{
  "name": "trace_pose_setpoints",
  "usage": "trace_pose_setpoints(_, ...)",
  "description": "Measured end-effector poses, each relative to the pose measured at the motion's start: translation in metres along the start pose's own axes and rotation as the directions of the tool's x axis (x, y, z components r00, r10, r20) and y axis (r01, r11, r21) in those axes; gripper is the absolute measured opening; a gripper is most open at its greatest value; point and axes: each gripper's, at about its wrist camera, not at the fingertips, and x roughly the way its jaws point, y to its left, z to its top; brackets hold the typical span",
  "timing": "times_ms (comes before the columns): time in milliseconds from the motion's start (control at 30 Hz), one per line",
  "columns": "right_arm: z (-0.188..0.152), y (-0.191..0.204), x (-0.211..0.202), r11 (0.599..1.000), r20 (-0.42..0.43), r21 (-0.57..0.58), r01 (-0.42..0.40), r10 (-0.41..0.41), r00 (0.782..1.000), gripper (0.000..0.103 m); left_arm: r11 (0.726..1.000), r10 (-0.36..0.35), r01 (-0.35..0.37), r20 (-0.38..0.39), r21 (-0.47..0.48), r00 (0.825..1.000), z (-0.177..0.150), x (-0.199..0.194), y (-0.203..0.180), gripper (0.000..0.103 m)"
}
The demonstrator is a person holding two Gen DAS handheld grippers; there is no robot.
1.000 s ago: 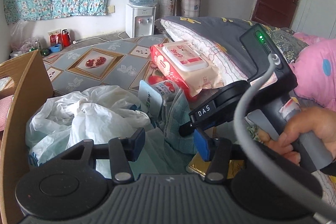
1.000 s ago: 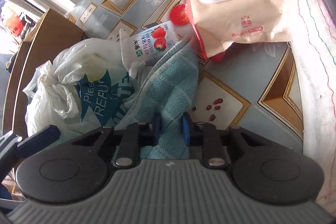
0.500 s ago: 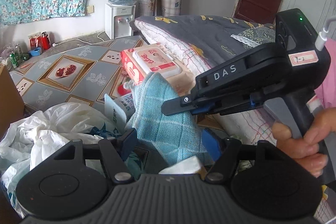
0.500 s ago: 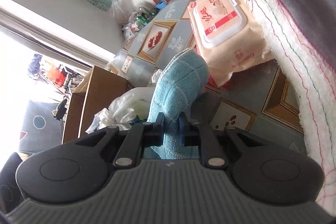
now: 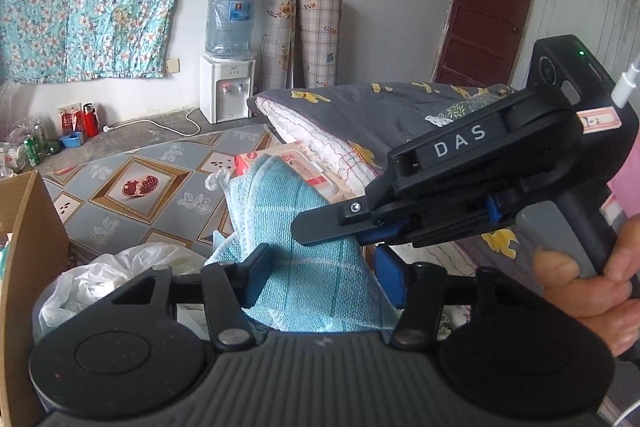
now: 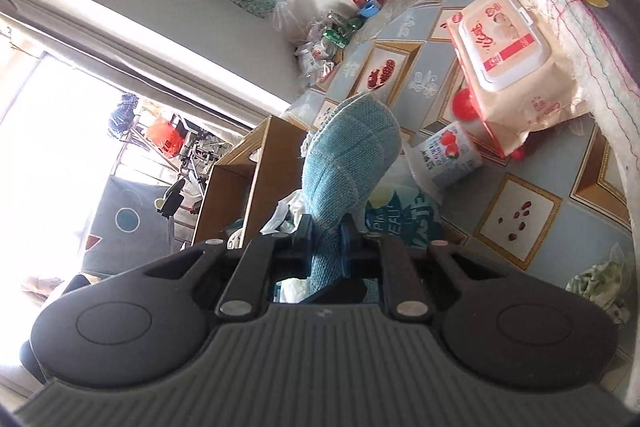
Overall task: Organize soft objects
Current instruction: 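Carry the light-blue towel into the cardboard box and open the right gripper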
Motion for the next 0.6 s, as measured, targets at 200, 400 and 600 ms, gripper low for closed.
trace_pose_setpoints(200, -0.003, 0.043, -0.002, 0.998, 0.002, -0.064, -0.026, 0.026, 1.000, 0.012, 0.999, 0.016, -0.014, 0.068, -0.035, 0.998, 0.004, -0.036, 0.014, 0.044)
trace_pose_setpoints(400, -0.005, 0.104, 0.022, 0.983, -0.037, -0.152, -0.100, 0.095, 0.995, 0.012, 0.992, 0.111, -0.104, 0.129, -0.065, 0.985, 0.010, -0.090, 0.041, 0.042)
trace_pose_setpoints(600, -0.009, 0.171, 0.083, 0.957, -0.119, -0.202, -0.207, 0.186, 0.975, 0.012, 0.965, 0.249, -0.232, 0.156, -0.122, 0.956, 0.009, -0.144, 0.093, 0.041)
